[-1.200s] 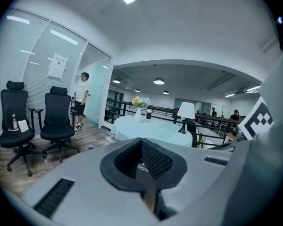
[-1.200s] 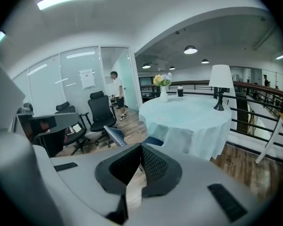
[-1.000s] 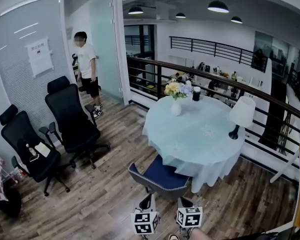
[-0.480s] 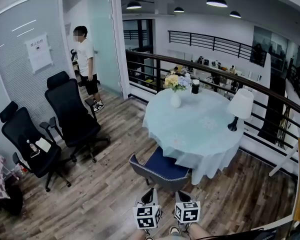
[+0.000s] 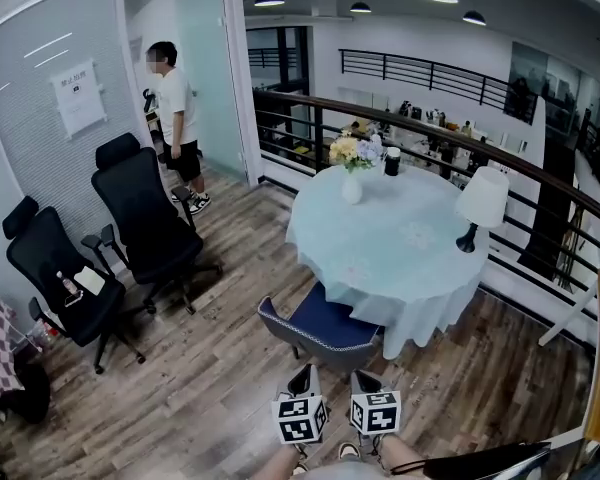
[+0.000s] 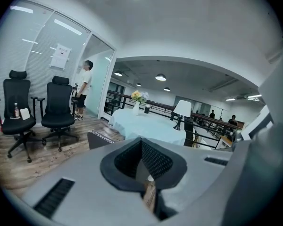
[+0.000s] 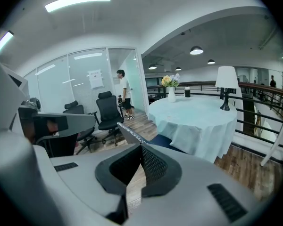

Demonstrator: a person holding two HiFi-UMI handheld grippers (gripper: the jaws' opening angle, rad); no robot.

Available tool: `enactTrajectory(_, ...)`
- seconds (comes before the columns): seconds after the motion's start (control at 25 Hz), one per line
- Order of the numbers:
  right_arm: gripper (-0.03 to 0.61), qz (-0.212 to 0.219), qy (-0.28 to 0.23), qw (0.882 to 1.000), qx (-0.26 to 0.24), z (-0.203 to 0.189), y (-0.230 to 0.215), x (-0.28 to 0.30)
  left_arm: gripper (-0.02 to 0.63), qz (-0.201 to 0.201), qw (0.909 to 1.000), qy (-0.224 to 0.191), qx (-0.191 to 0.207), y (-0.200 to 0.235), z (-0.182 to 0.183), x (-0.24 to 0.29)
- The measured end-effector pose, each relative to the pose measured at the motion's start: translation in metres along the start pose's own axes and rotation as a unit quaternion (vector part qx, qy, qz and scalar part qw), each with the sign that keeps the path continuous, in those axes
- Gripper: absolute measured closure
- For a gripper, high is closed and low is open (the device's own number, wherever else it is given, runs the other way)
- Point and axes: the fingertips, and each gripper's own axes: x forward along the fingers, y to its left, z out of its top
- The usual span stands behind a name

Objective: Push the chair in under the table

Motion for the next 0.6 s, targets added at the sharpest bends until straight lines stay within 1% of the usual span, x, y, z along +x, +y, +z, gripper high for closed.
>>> enactTrajectory(0.2, 0.561, -0.001, 0.0, 1.0, -0.008, 0.005, -0.013, 0.002, 0.611, 0.001, 1.0, 0.001, -0.005, -0.007, 0.0, 0.01)
enactTrajectory(0.4, 0.561, 0.0, -0.008, 1.0, -0.007, 0.013, -0.021, 0.001, 0.611, 0.001, 1.0, 0.0, -0.001, -0.015, 0.003, 0.017)
enactTrajectory(0.6, 0.561, -0.001, -0.008, 1.0, -0.007, 0.012, -0.033, -0.004, 0.611, 0.002, 1.0, 0.0, -0.003, -0.023, 0.001, 0.024)
